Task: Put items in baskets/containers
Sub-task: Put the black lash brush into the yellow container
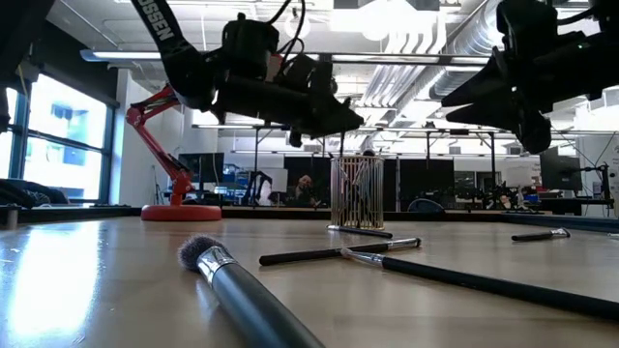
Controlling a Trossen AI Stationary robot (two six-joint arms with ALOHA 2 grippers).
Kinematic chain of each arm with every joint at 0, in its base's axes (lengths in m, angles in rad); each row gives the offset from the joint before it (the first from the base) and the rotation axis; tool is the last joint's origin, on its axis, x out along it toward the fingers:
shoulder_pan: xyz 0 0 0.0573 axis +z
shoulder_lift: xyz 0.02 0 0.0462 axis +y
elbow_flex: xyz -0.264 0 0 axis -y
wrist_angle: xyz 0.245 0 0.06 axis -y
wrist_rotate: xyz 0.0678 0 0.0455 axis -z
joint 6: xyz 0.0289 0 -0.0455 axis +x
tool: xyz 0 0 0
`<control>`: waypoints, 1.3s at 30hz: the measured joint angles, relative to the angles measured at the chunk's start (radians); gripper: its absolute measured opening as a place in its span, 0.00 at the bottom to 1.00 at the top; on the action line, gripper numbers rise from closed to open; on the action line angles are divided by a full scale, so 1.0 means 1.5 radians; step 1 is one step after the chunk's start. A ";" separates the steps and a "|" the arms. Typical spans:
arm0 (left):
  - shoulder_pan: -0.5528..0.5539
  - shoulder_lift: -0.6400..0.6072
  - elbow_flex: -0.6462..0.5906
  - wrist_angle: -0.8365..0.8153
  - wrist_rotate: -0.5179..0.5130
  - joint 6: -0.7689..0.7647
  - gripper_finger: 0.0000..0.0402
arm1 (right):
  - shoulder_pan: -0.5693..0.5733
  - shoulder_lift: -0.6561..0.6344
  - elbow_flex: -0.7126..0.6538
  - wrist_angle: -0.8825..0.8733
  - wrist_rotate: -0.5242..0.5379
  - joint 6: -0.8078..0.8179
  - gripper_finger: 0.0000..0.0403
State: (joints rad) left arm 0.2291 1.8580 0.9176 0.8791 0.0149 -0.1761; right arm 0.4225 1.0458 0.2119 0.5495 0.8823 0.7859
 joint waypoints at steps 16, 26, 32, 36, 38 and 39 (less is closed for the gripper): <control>0.000 0.000 0.000 -0.006 0.014 -0.008 0.22 | -0.020 0.000 0.000 0.001 -0.053 -0.001 0.29; 0.000 0.000 0.040 -0.079 0.019 -0.008 0.28 | -0.020 0.000 0.000 0.001 -0.072 0.001 0.29; 0.000 0.000 0.119 -0.208 0.018 -0.008 0.47 | -0.020 0.000 0.000 0.001 -0.071 0.014 0.29; 0.000 0.000 0.158 -0.275 0.018 0.008 0.61 | -0.020 0.000 0.000 0.001 -0.069 0.016 0.29; 0.000 0.000 0.172 -0.302 0.018 0.029 0.66 | -0.020 0.000 0.000 0.001 -0.069 0.016 0.29; 0.000 0.000 0.179 -0.317 0.018 0.035 0.68 | -0.020 0.000 0.000 0.001 -0.068 0.016 0.29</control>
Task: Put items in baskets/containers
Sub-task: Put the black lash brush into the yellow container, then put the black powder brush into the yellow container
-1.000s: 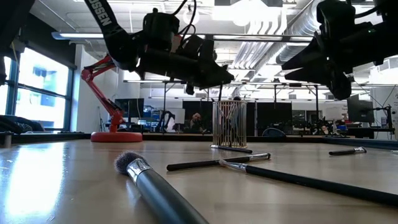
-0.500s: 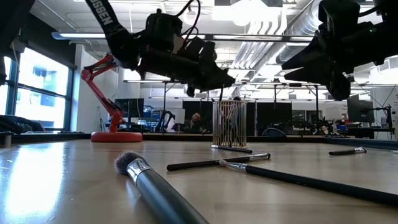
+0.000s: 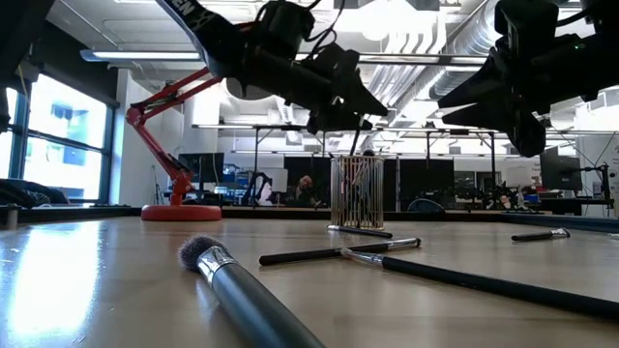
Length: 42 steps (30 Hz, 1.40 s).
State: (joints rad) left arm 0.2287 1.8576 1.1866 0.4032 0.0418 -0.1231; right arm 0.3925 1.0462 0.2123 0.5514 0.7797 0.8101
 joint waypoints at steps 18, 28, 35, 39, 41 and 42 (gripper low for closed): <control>-0.039 -0.001 0.014 -0.158 -0.111 0.110 0.74 | 0.000 0.000 0.000 0.000 -0.001 -0.003 0.29; -0.039 -0.001 0.014 -0.109 -0.135 0.079 0.74 | 0.000 0.000 0.000 0.000 -0.003 -0.003 0.29; -0.039 -0.016 0.075 -0.136 -0.112 0.076 0.74 | 0.000 0.000 0.000 0.000 -0.003 -0.004 0.29; -0.044 -0.016 0.142 -0.220 -0.092 0.076 0.72 | 0.000 0.000 0.000 -0.004 -0.010 -0.004 0.29; -0.047 -0.016 0.182 -0.273 -0.100 0.077 0.68 | 0.000 0.000 0.000 -0.011 -0.027 -0.005 0.29; -0.051 -0.016 0.202 -0.297 -0.103 0.077 0.65 | 0.000 0.000 0.000 -0.016 -0.040 -0.004 0.29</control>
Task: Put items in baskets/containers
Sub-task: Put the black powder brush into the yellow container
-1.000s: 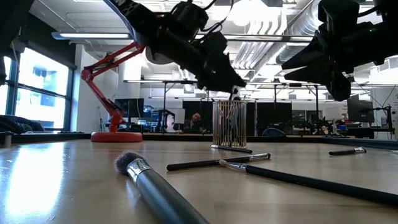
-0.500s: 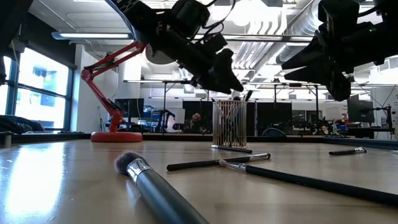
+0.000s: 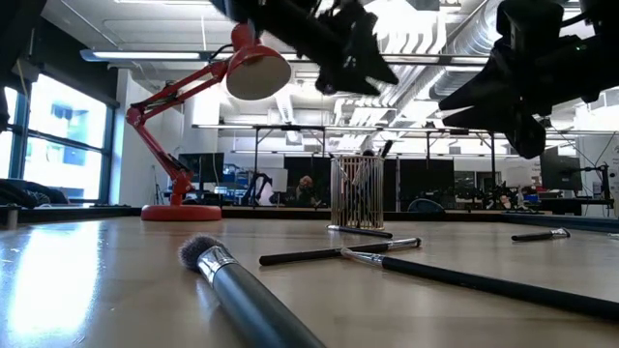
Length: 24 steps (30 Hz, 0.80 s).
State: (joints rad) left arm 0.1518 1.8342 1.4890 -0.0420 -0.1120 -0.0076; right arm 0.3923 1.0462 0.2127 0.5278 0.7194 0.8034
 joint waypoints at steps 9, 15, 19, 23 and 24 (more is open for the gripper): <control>-0.048 0.000 0.060 -0.110 0.017 -0.003 0.12 | 0.000 0.000 0.000 -0.040 -0.097 0.000 0.29; -0.079 0.001 0.060 -0.083 0.019 -0.041 0.06 | 0.000 0.000 0.000 -0.051 -0.132 0.000 0.29; -0.107 0.001 0.060 -0.112 0.005 -0.186 0.06 | 0.000 0.000 0.000 -0.051 -0.148 0.000 0.29; -0.141 0.001 0.060 -0.214 -0.002 -0.323 0.01 | 0.000 0.000 0.000 -0.051 -0.146 0.000 0.29; -0.151 0.001 0.060 -0.240 -0.002 -0.355 0.01 | 0.000 0.000 0.000 -0.051 -0.143 0.000 0.29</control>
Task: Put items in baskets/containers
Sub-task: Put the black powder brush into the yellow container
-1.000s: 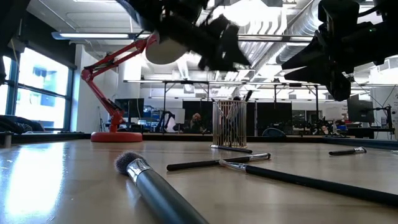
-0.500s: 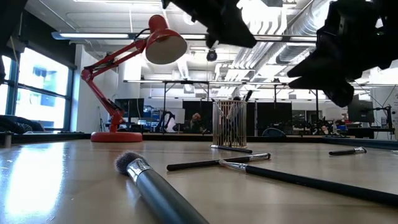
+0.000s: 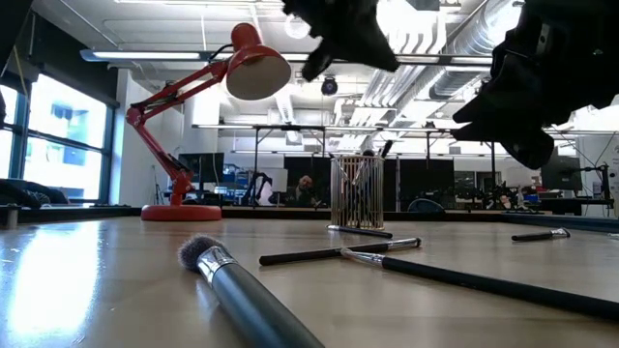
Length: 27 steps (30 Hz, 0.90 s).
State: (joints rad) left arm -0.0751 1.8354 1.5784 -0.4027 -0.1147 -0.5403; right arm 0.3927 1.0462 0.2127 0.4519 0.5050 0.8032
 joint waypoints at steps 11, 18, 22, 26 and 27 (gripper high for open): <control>-0.131 0.011 -0.023 -0.293 0.017 -0.187 0.00 | 0.000 0.000 0.000 0.001 -0.001 0.003 0.29; -0.187 0.011 -0.095 -0.278 0.029 -0.175 0.00 | 0.000 0.000 0.004 0.008 -0.013 0.024 0.21; -0.209 0.011 -0.144 -0.249 0.038 -0.163 0.00 | 0.014 0.006 0.065 -0.079 -0.008 0.030 0.04; -0.229 -0.008 -0.191 -0.234 0.039 -0.140 0.00 | 0.031 0.060 0.192 -0.245 0.033 0.020 0.03; -0.236 -0.015 -0.203 -0.224 0.038 -0.137 0.00 | 0.032 0.081 0.228 -0.284 0.038 0.020 0.02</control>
State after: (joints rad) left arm -0.4290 1.8125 1.2741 -0.7388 -0.0575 -0.7456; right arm 0.4407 1.1673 0.5543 0.0258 0.5613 0.8326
